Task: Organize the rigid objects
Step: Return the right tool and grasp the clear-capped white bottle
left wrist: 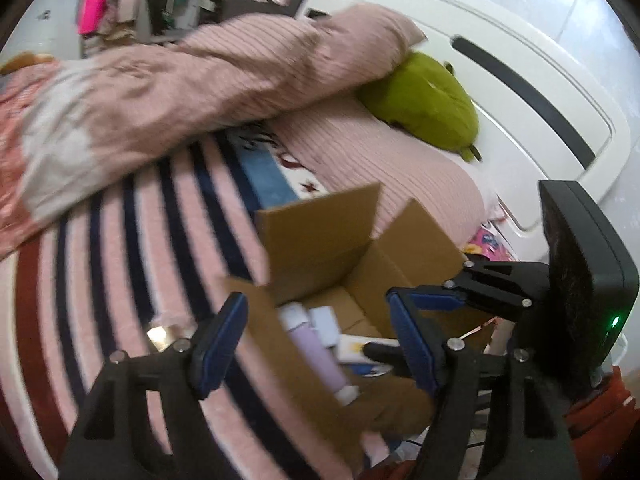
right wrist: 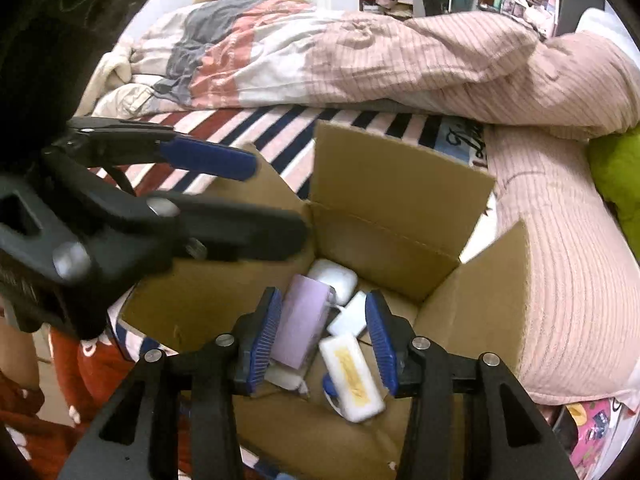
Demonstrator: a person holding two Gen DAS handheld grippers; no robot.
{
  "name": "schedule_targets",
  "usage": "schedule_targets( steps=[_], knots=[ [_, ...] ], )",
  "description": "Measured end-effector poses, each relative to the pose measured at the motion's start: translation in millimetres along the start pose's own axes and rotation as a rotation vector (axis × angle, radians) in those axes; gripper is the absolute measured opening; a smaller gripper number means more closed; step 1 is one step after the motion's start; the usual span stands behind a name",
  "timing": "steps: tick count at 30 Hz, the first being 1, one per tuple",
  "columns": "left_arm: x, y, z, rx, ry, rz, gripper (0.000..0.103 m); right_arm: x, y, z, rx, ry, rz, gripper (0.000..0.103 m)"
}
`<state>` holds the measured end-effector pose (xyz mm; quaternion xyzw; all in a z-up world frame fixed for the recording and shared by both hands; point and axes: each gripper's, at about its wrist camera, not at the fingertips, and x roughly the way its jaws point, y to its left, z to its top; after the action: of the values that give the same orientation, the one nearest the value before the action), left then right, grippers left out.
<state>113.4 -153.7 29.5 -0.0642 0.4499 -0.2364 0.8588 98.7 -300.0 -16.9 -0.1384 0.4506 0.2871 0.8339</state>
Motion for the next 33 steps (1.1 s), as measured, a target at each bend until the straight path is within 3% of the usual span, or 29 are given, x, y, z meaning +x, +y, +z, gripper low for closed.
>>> schedule_targets(
  steps=[8, 16, 19, 25, 30, 33],
  knots=[
    [-77.9, 70.9, -44.2, -0.105, -0.111, 0.182, 0.074, -5.2, 77.8, 34.2, -0.103, -0.124, 0.176, 0.04],
    [-100.2, 133.6, -101.2, -0.183, -0.147, 0.273, 0.075, 52.9, 159.4, 41.7, -0.151, -0.05, 0.25, 0.04],
    [-96.6, 152.3, -119.1, -0.214, -0.142, 0.272, 0.075, 83.0, 164.9, 37.9, -0.122, 0.0, 0.24, 0.04],
    [-80.1, 184.0, -147.0, -0.269, -0.108, 0.272, 0.075, 141.9, 161.1, 34.2, -0.057, 0.075, 0.133, 0.04],
    [-69.0, 203.1, -158.7, -0.295, -0.085, 0.276, 0.075, 172.6, 156.0, 32.8, -0.045, 0.085, 0.016, 0.04],
    [-66.3, 209.8, -159.6, -0.301, -0.079, 0.284, 0.075, 183.6, 145.5, 34.8, -0.003, 0.095, -0.005, 0.04]
  ],
)
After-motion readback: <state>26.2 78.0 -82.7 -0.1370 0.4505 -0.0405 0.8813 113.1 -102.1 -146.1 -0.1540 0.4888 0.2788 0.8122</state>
